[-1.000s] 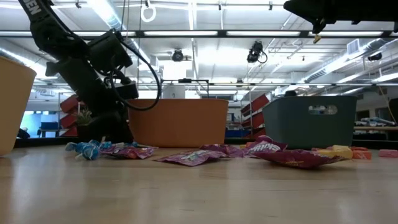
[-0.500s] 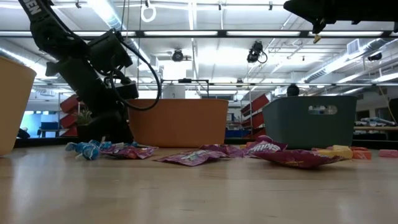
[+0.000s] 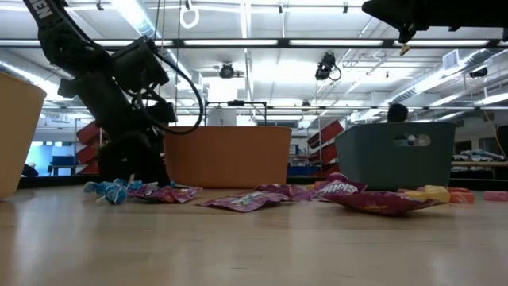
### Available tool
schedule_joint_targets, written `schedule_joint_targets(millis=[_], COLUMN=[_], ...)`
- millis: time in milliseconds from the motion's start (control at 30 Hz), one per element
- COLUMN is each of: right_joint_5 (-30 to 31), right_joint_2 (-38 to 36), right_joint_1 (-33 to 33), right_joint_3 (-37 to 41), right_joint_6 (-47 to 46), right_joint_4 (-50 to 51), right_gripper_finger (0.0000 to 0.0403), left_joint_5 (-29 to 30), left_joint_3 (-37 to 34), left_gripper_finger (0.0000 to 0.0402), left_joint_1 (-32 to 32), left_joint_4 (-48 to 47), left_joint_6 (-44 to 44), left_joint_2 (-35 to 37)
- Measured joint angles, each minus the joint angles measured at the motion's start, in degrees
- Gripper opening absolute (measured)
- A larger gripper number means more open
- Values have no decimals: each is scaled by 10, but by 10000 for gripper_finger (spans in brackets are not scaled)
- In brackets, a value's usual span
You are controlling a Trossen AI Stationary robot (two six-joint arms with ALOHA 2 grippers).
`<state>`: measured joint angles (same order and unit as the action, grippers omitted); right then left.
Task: Sort candy
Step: Put the blue candy into the orange bin
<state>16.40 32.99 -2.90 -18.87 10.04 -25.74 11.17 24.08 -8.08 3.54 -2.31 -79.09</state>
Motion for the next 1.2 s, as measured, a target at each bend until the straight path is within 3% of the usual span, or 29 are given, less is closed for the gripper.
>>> schedule_joint_targets(millis=[367,533,733,1200], right_joint_5=[0,0,0,0], right_joint_2=[0,0,0,0], right_joint_1=[0,0,0,0], right_joint_3=[0,0,0,0], right_joint_6=[0,0,0,0], right_joint_4=[0,0,0,0], right_gripper_finger=[0,0,0,0], left_joint_5=[128,132,133,144], left_joint_3=[0,0,0,0], left_gripper_finger=[87,68,7,1], left_joint_1=[0,0,0,-4], left_joint_4=[0,-1,-2,2], left_joint_6=[-15,-32,-36,-61], left_joint_2=[0,0,0,0])
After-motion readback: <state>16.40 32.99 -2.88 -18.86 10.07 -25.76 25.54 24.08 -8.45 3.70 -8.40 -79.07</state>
